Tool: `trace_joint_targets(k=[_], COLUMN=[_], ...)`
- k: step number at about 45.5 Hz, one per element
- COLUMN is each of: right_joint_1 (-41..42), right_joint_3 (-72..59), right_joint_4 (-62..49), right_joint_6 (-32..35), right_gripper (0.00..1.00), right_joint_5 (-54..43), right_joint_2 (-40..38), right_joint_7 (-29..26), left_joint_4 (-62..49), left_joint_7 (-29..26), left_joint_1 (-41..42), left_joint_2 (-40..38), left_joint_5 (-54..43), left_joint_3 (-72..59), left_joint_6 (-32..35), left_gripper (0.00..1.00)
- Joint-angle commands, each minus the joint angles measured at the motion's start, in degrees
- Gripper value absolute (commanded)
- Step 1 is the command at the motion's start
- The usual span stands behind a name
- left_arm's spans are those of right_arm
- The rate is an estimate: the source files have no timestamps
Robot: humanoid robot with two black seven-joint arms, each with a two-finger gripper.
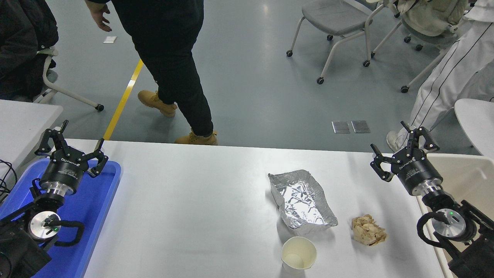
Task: Clean the table surface
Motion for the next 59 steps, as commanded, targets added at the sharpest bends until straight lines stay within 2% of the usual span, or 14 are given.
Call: trace_joint_targets(k=[1,46,59], right_joint_1=[0.0,1.0,1.7], right_joint_3=[-0.4,-1.3,-5.9], right_joint_4=[-0.1,-0.6,1.9], right_joint_6=[0.0,0.3,-0.2], right_gripper=[0.99,0.99,0.99], right_joint_5=[-0.1,0.0,-0.1], right_joint_2=[0.1,-0.7,-2.1], right_joint_7=[0.0,-0.1,-0.1], left_joint_4=[-0.1,-0.1,-0.1], left_joint_7=[0.0,0.0,0.0], left_joint_1=[0.0,0.0,0.0], left_joint_2=[0.0,0.0,0.0], left_joint_5=[0.0,0.0,0.0], left_joint_3=[0.0,0.0,0.0], left_joint_6=[0.0,0.0,0.0], left_gripper=[1.00,1.00,1.00])
